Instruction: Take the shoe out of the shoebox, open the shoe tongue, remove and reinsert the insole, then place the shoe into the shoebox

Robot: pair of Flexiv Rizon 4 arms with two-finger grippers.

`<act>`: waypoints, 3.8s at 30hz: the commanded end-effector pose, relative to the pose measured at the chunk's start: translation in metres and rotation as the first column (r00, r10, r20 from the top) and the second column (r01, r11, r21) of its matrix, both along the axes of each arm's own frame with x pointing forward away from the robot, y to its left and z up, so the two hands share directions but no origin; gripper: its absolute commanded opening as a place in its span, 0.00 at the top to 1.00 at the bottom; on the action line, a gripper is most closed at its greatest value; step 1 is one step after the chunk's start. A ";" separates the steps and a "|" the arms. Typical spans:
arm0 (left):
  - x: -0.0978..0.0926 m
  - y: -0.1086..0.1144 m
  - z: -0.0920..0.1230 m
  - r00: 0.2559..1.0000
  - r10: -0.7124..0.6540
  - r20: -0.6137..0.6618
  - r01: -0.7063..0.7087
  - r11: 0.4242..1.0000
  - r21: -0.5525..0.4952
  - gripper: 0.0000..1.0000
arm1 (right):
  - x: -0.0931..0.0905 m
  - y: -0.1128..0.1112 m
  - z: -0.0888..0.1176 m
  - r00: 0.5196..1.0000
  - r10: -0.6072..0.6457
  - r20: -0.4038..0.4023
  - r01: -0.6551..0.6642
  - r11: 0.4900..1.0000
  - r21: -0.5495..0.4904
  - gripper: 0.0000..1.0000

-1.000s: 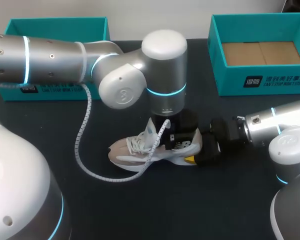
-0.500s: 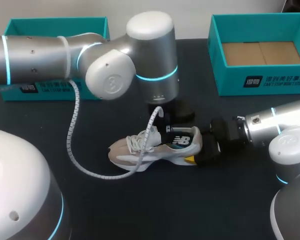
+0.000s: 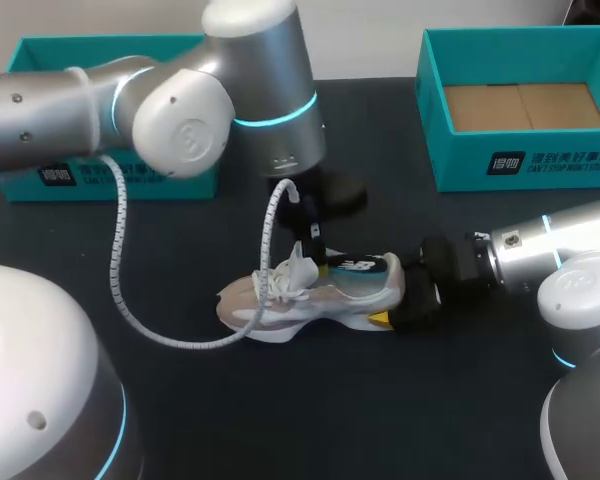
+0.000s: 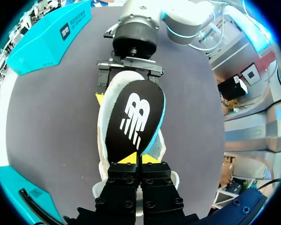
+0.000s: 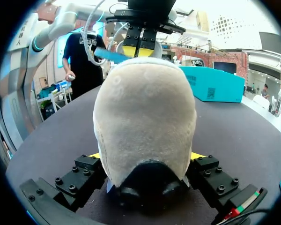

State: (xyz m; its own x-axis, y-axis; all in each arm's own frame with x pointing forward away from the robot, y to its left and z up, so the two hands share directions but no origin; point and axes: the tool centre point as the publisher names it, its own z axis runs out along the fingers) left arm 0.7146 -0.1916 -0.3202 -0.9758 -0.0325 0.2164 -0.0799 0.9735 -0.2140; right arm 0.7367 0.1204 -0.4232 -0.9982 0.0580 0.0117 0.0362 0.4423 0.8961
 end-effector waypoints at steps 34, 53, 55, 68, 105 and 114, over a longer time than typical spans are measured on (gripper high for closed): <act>-0.015 -0.052 0.010 0.994 -0.112 0.011 0.112 0.994 -0.012 1.00 | 0.000 0.005 -0.003 1.000 -0.002 0.000 0.002 1.000 -0.005 1.00; -0.032 -0.052 0.017 0.981 -0.113 0.158 0.125 0.990 -0.063 0.55 | 0.000 0.005 -0.003 1.000 -0.002 0.000 0.002 1.000 -0.005 1.00; -0.032 -0.050 0.021 0.974 -0.106 0.200 0.121 0.990 -0.068 0.54 | 0.000 0.005 -0.003 1.000 -0.002 0.000 0.002 1.000 -0.005 1.00; -0.026 -0.056 0.019 0.878 -0.020 0.477 0.112 0.980 -0.165 0.53 | 0.000 0.005 -0.003 1.000 -0.002 0.000 0.002 1.000 -0.005 1.00; 0.002 -0.070 -0.012 0.771 0.130 0.624 0.039 0.967 -0.250 0.64 | 0.000 0.005 -0.003 1.000 -0.002 0.000 0.002 1.000 -0.005 1.00; 0.000 -0.070 -0.013 0.791 0.136 0.596 0.040 0.962 -0.272 1.00 | 0.000 0.005 -0.003 1.000 -0.002 0.000 0.002 1.000 -0.005 1.00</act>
State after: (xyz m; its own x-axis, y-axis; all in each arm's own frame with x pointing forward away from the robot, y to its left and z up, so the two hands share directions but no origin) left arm 0.7134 -0.2640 -0.3317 -0.8996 -0.1179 -0.4205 0.1021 0.8794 -0.4651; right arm 0.7368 0.1211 -0.4233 -0.9982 0.0580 0.0114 0.0359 0.4421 0.8963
